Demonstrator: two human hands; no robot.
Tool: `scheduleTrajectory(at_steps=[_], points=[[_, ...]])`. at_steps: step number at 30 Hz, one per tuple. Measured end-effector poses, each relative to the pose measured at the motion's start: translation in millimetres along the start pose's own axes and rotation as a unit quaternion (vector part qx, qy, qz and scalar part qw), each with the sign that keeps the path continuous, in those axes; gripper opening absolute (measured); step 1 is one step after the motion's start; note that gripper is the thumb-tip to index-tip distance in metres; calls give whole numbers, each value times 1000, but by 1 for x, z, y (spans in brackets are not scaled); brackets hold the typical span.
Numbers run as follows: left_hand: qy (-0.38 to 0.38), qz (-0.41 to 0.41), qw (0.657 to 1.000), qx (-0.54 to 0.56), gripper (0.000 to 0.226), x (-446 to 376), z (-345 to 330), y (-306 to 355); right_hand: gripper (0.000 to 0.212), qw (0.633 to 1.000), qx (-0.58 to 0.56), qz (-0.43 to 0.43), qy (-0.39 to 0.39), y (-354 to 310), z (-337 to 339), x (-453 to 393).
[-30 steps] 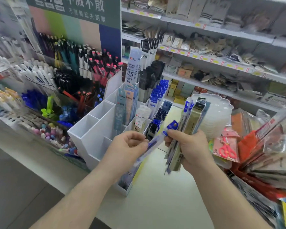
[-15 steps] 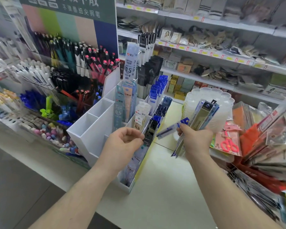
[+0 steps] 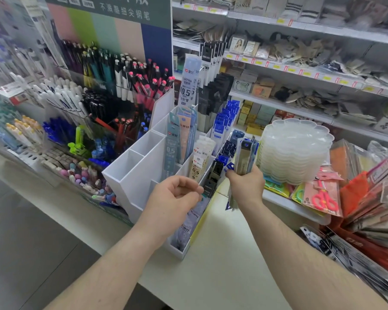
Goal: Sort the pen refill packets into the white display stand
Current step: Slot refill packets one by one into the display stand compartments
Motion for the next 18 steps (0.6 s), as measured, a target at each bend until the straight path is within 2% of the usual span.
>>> scheduleTrajectory(at_steps=[8, 11, 18], points=[[-11, -11, 999, -32, 17, 0, 4, 2, 16, 995, 68, 11, -70, 19, -15, 2], [-12, -9, 999, -34, 18, 0, 1, 1, 23, 995, 54, -9, -85, 20, -17, -2], [-21, -9, 999, -48, 21, -4, -11, -1, 24, 991, -4, -57, -123, 19, -11, -9]])
Point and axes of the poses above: each hand's wrist, its own x-axis away from the middle knuckle, its own z-axis out of the back of the hand, y = z × x, the point moved 4 cm from there along -x, towards the middle knuckle, and after that the axes turned 11 degrees about y, right-handed, at the moved point
